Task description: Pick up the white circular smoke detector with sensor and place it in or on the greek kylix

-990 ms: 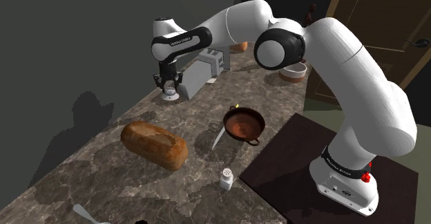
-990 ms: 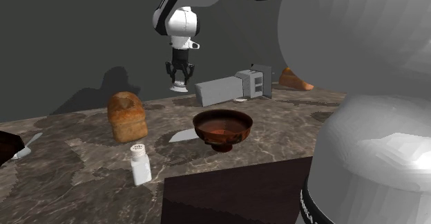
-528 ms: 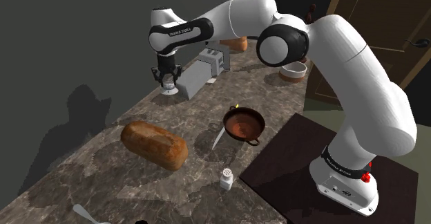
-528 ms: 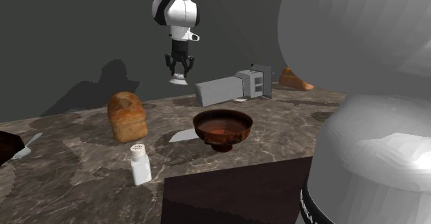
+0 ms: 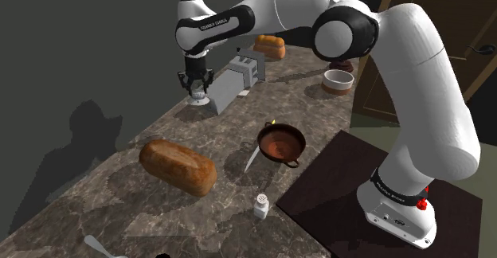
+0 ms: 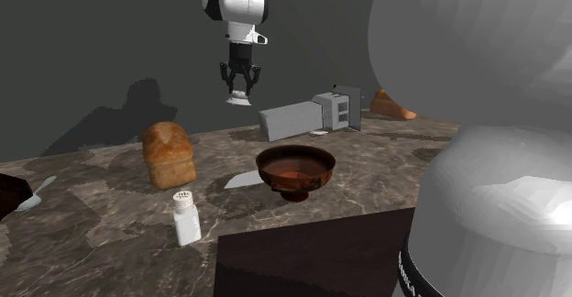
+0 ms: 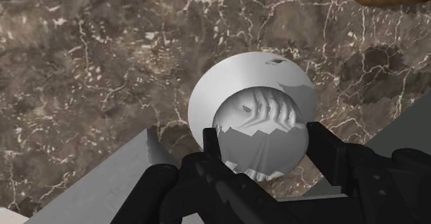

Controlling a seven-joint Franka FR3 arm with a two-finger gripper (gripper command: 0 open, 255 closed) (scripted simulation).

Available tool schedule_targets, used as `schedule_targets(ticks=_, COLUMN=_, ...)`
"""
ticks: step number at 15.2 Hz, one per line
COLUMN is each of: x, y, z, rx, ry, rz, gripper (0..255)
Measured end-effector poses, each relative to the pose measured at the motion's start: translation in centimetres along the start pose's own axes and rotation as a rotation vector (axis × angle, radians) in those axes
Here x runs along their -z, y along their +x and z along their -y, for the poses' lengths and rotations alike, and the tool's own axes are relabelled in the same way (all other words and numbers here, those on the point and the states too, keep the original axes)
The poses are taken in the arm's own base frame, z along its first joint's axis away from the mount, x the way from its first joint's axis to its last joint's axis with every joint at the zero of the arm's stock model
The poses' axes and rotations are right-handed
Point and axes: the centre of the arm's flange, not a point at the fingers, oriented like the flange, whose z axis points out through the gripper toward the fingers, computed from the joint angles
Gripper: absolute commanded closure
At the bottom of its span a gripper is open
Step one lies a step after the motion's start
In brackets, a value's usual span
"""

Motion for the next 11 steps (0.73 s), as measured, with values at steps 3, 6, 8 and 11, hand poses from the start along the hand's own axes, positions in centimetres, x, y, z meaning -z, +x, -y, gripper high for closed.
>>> schedule_targets(ticks=3, x=0.3, y=-2.7, z=-2.0, rx=0.000, ry=0.000, rz=0.000, gripper=255)
schedule_targets(ticks=6, x=0.8, y=-5.9, z=-4.5, rx=0.000, ry=0.000, rz=0.000, gripper=255)
schedule_targets(ticks=8, x=1.3, y=-7.9, z=-6.4, rx=0.000, ry=0.000, rz=0.000, gripper=255)
schedule_targets(ticks=11, x=1.8, y=-11.2, z=-8.4, rx=0.000, ry=0.000, rz=0.000, gripper=255)
